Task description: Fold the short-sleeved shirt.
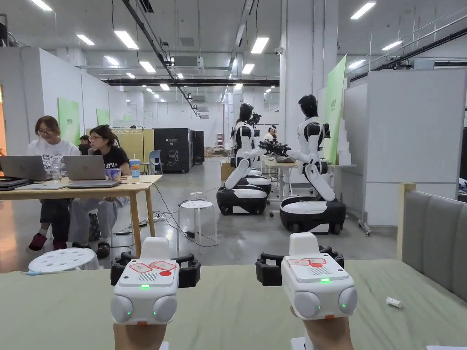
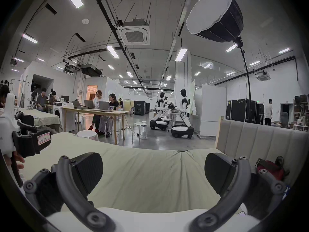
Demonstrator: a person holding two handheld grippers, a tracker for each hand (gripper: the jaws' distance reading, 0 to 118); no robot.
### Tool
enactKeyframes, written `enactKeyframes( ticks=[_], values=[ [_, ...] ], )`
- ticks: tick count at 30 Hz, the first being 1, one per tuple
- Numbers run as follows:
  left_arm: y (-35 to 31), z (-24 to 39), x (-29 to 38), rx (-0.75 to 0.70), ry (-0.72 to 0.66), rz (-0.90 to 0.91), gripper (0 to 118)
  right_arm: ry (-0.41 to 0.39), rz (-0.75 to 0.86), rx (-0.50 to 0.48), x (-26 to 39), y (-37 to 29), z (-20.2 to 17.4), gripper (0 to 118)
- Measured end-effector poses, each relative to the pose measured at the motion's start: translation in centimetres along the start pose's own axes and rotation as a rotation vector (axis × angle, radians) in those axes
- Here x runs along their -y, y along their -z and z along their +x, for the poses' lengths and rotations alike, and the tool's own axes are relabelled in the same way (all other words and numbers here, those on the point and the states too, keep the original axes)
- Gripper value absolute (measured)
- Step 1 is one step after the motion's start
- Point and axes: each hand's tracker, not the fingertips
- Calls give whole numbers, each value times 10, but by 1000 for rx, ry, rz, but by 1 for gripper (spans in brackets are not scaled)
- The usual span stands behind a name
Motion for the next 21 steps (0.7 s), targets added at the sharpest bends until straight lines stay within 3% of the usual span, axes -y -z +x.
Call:
enactKeyframes(
  ticks=[6, 13, 21],
  values=[
    [0, -1, -1, -3, 1, -3, 118, 17, 25, 70, -5, -1, 3, 118],
    [0, -2, -2, 3, -17, -10, 118, 59, 31, -12, -9, -7, 15, 118],
    [0, 0, -1, 17, 7, -13, 118, -5, 2, 22, -10, -10, 10, 118]
  ],
)
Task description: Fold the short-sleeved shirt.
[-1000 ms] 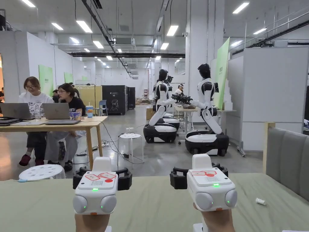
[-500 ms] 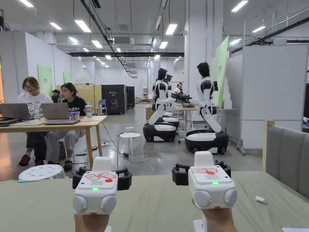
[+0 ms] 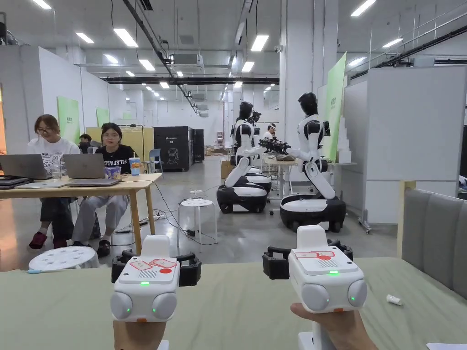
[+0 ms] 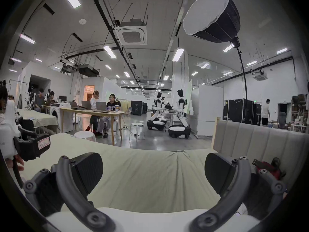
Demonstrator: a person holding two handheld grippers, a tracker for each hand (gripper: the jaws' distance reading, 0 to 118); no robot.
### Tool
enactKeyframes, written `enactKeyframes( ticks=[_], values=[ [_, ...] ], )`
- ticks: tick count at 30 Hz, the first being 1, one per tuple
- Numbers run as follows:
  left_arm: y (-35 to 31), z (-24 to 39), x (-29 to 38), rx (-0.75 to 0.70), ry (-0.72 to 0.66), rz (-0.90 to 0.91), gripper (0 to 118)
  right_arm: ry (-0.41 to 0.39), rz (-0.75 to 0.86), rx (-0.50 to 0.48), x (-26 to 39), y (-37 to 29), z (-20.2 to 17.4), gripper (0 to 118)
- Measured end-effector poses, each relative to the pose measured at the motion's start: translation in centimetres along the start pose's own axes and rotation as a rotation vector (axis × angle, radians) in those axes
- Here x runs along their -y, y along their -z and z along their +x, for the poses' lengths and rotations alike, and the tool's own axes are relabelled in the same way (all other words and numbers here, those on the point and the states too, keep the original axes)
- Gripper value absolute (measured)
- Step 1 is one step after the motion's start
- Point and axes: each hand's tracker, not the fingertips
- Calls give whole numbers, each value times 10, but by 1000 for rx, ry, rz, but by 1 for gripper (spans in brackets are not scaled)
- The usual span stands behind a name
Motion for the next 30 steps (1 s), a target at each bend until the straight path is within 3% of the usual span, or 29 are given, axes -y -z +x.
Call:
enactKeyframes(
  ticks=[7, 13, 19, 30],
  values=[
    [4, -2, 0, -1, 4, -5, 118, 132, -50, -62, -11, -9, 6, 118],
    [5, -6, 0, -12, 10, 0, 118, 63, -18, 17, -14, -14, -4, 118],
    [7, -10, 1, -24, -2, -7, 118, 76, -47, -14, -10, -7, -7, 118],
    [7, -11, 7, -25, 5, -11, 118, 48, -50, 19, -4, -8, -12, 118]
  ],
)
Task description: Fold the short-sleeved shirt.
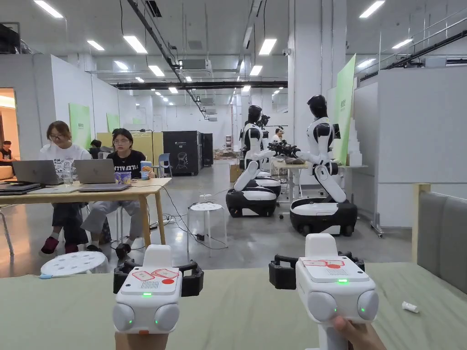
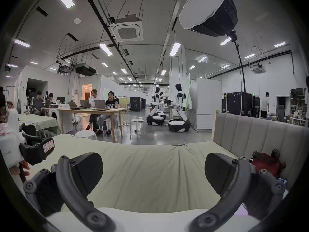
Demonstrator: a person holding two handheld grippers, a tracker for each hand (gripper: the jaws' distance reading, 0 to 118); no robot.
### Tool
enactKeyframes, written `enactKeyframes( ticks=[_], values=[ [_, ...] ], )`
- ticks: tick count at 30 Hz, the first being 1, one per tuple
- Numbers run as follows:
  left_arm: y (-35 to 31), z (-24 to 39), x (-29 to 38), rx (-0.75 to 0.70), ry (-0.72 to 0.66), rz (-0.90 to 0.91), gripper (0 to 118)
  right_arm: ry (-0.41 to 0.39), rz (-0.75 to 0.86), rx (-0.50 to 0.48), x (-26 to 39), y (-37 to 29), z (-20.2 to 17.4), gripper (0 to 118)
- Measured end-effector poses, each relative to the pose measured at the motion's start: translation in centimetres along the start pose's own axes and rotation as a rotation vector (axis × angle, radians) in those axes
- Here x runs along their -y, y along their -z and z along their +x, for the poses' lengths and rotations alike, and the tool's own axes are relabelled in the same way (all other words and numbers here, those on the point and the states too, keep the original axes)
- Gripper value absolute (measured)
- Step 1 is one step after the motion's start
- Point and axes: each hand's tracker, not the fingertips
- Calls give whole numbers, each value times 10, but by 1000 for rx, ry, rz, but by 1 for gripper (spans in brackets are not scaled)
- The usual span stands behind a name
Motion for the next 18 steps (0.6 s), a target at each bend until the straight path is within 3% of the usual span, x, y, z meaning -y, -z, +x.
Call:
enactKeyframes(
  ticks=[15, 18],
  values=[
    [2, 8, 4, 13, 12, -1, 118, -4, -7, -10, -2, 2, 2, 118],
    [1, 9, 4, 15, 13, -1, 118, 47, -31, -15, -1, 3, 6, 118]
  ],
)
